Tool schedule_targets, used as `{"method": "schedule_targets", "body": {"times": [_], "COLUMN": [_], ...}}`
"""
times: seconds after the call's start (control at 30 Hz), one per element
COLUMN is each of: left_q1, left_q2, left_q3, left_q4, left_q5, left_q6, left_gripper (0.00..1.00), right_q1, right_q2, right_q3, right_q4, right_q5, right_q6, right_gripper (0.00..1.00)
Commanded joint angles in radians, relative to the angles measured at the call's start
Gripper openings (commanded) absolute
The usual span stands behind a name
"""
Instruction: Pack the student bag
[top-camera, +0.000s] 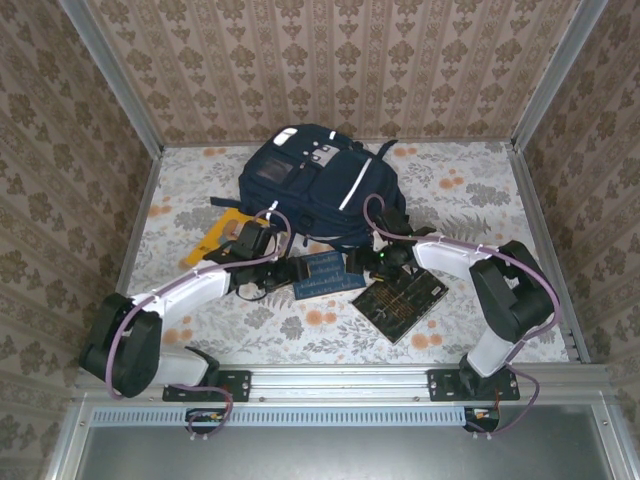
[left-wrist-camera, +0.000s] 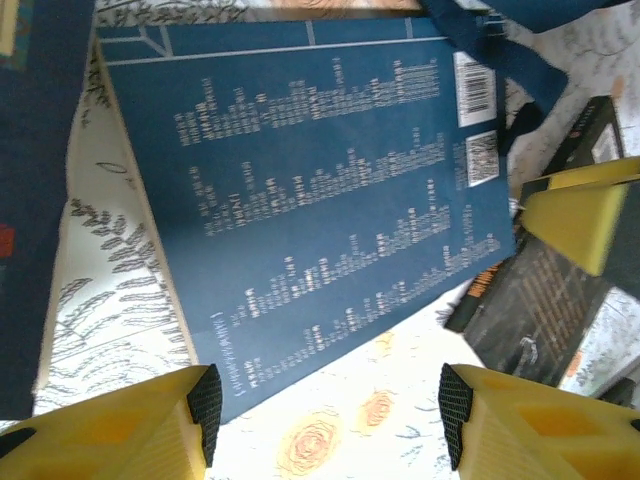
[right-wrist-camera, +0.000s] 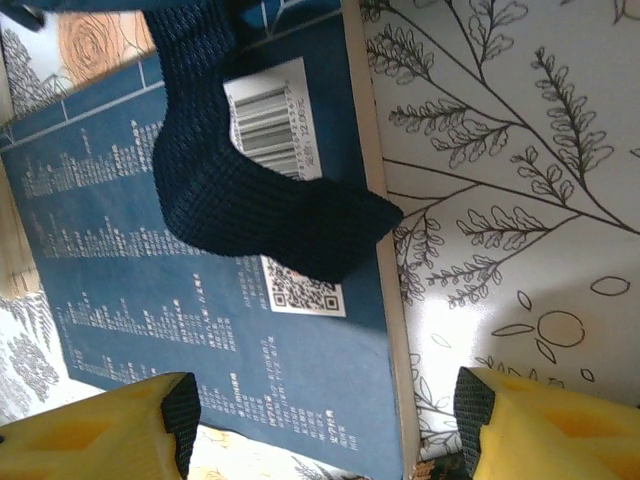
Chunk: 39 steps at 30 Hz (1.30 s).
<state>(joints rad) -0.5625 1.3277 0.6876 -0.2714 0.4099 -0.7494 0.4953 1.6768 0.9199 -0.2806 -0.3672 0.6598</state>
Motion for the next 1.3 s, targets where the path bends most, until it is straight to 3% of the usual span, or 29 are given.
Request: {"method": "schedule_targets", "body": {"times": [0.0, 0.2, 0.63, 0.93, 1.13, 1.27], "left_q1": [-0.005, -0.008, -0.033, -0.031, -0.023, -0.007], "left_q2": [0.015, 0.080, 0.182, 0.134, 0.072, -0.050], "left_q3": [-0.033, -0.073, -0.108, -0.111, -0.110, -0.090], "left_q4": [0.057, 0.145, 0.283, 0.233, 0.192, 0.092], "left_q5": [-0.049, -0.050, 0.015, 0.003, 0.014, 0.001], "left_q6": [-0.029, -0.052, -0.080, -0.049, -0.044, -0.023], "left_gripper": [0.62, 0.60, 0.47, 0.45, 0.44, 0.50], "right_q1": [0.011, 0.014, 0.017, 0.015, 0.015, 0.026], "right_q2": [0.027, 0.029, -0.005, -0.071, -0.060, -0.038], "right_q3": [-0.024, -0.055, -0.101, -0.108, -0.114, -0.114], "right_q4": [0.032, 0.101, 0.270, 0.252, 0.270, 0.281], "right_q5": [-0.047, -0.125, -0.267, -0.200, -0.139, -0.147], "right_q6": [0.037, 0.089, 0.233, 0.250, 0.270, 0.270], "right_gripper": [0.71, 0.70, 0.65, 0.51, 0.32, 0.27]}}
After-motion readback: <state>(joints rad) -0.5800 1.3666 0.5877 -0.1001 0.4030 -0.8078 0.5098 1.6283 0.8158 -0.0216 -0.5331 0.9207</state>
